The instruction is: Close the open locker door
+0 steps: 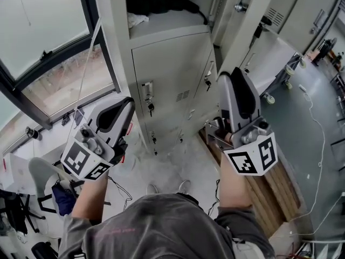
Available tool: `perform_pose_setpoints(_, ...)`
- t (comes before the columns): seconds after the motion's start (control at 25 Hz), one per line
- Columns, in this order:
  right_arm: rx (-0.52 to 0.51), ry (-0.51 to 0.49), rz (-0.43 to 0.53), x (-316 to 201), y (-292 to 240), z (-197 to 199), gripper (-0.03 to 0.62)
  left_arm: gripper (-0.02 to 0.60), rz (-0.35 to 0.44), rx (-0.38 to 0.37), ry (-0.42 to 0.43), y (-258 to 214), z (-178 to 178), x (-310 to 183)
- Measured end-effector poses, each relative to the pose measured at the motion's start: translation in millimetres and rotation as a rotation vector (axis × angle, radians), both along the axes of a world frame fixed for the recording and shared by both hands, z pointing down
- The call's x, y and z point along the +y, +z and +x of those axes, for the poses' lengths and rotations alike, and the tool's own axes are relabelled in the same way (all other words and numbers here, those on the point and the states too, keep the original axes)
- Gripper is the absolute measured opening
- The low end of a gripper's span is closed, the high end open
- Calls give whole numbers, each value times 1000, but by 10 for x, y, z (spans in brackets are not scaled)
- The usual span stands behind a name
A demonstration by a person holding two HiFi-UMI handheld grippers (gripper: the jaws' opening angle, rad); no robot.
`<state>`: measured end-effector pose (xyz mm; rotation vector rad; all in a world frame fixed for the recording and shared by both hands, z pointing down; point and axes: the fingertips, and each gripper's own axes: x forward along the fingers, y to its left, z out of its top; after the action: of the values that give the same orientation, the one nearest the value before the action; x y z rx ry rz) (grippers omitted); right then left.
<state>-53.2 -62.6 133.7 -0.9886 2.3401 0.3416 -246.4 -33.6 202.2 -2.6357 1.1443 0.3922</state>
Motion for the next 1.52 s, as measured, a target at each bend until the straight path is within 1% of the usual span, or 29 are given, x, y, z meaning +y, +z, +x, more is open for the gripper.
perform_pose_setpoints(0.28, 11, -3, 7, -45, 8, -323, 103, 15, -4, 15, -18, 17, -319, -45)
perform_pose_setpoints(0.52, 34, -18, 30, -79, -1, -515, 103, 15, 0, 16, -32, 9, -422, -106)
perform_pose_setpoints(0.8, 49, -55, 52, -131, 3, -707, 103, 15, -7, 18, -74, 42, -566, -178)
perform_pose_setpoints(1.24, 56, -143, 62, -242, 11, -971, 100, 15, -18, 13, -138, 99, -728, -254)
perform_pose_setpoints(1.52, 52, -206, 50, -343, 15, -1144, 97, 15, -17, 14, -182, 107, -848, -259)
